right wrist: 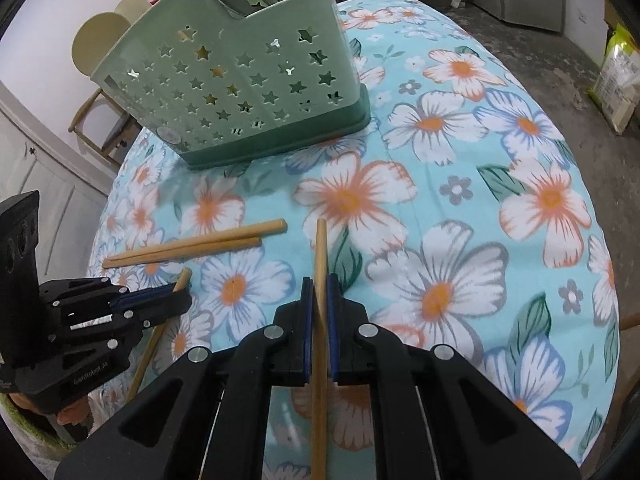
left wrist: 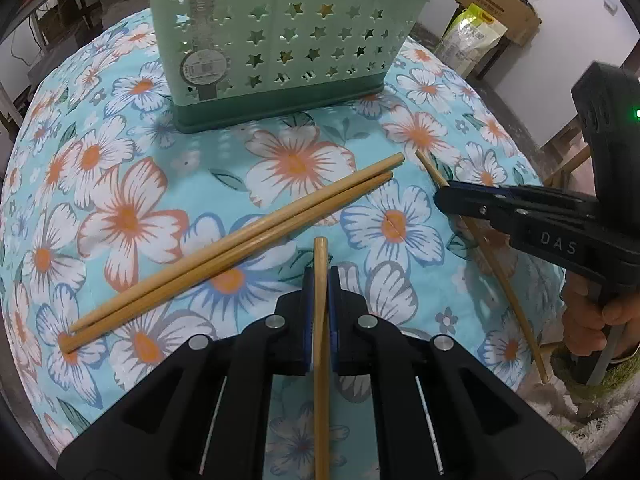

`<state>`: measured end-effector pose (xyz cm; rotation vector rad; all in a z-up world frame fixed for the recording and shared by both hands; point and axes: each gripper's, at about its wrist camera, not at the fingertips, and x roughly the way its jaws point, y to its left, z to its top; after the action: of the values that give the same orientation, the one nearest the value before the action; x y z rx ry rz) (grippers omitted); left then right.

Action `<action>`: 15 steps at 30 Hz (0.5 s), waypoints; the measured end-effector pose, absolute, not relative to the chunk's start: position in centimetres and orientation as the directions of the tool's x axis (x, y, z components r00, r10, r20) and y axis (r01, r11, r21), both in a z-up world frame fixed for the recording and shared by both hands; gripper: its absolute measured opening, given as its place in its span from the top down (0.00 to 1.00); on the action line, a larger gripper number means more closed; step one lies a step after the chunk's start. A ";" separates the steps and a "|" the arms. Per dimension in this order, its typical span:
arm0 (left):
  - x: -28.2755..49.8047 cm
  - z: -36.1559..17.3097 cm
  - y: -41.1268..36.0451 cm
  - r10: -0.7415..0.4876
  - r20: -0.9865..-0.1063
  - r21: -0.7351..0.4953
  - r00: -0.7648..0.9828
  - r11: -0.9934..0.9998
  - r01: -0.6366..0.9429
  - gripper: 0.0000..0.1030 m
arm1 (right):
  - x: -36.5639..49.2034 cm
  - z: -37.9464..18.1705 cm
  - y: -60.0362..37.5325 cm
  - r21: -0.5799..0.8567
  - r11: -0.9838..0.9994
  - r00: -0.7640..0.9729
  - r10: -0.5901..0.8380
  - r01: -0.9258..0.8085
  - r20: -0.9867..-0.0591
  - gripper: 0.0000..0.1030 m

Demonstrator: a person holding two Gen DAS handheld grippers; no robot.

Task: Organize utensils
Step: 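Lift the left tool's chopstick toward the caddy while the right tool holds its chopstick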

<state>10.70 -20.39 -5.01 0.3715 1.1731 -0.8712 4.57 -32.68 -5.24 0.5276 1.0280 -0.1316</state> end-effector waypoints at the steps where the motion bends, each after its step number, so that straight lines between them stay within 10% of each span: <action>1: 10.7 -5.0 -20.5 -0.396 -0.910 -0.173 0.121 0.630 0.757 0.95 | 4.7 -5.3 -32.7 0.356 0.868 0.526 0.136 0.345 -0.840 0.93; 15: 11.5 -2.0 -19.0 -0.484 -0.858 -0.225 0.172 0.657 0.720 0.95 | 3.9 -2.1 -33.1 0.394 0.860 0.626 0.117 0.325 -0.771 0.94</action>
<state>11.51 -19.00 -1.95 0.2545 1.1024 -0.8665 3.94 -33.14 -2.11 0.5408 0.8974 -0.1260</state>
